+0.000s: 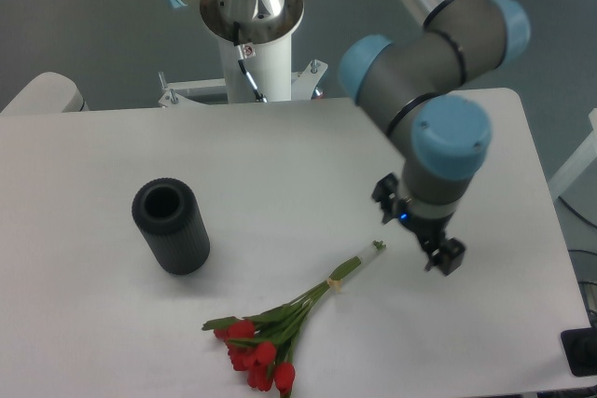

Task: Place the flowers on the table
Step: 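Raise the open gripper up and away from the tulips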

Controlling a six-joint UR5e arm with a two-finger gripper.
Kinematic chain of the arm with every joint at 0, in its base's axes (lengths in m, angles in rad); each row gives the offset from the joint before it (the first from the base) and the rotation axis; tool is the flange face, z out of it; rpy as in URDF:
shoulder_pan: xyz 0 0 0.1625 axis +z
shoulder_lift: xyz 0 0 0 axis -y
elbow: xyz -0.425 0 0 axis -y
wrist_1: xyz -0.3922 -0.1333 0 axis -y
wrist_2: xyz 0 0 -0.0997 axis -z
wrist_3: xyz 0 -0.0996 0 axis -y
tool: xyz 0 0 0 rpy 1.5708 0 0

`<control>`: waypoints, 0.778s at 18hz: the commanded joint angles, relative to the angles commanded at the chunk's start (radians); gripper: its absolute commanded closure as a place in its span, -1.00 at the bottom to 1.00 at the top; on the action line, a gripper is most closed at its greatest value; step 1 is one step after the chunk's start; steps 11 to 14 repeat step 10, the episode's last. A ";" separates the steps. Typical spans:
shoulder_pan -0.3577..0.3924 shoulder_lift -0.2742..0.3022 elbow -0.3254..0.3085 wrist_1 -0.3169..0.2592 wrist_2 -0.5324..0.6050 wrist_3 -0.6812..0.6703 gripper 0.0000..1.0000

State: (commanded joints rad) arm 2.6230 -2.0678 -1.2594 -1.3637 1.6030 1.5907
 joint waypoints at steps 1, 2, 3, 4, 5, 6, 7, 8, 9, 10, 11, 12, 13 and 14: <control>0.008 0.000 -0.003 0.002 0.000 0.000 -1.00; 0.008 -0.002 -0.006 0.003 0.000 0.000 -1.00; 0.008 -0.003 -0.009 0.006 -0.002 0.002 -1.00; 0.008 -0.005 -0.011 0.006 -0.002 0.002 -1.00; 0.008 -0.005 -0.011 0.006 -0.002 0.000 -1.00; 0.008 -0.005 -0.011 0.008 -0.003 0.000 -1.00; 0.008 -0.006 -0.012 0.008 -0.006 0.000 -1.00; 0.009 -0.006 -0.014 0.008 -0.009 0.002 -1.00; 0.011 -0.006 -0.014 0.008 -0.011 0.002 -1.00; 0.011 -0.008 -0.015 0.008 -0.012 0.002 -1.00; 0.011 -0.008 -0.015 0.008 -0.012 0.002 -1.00; 0.011 -0.008 -0.015 0.008 -0.012 0.002 -1.00; 0.011 -0.008 -0.015 0.008 -0.012 0.002 -1.00; 0.011 -0.008 -0.015 0.008 -0.012 0.002 -1.00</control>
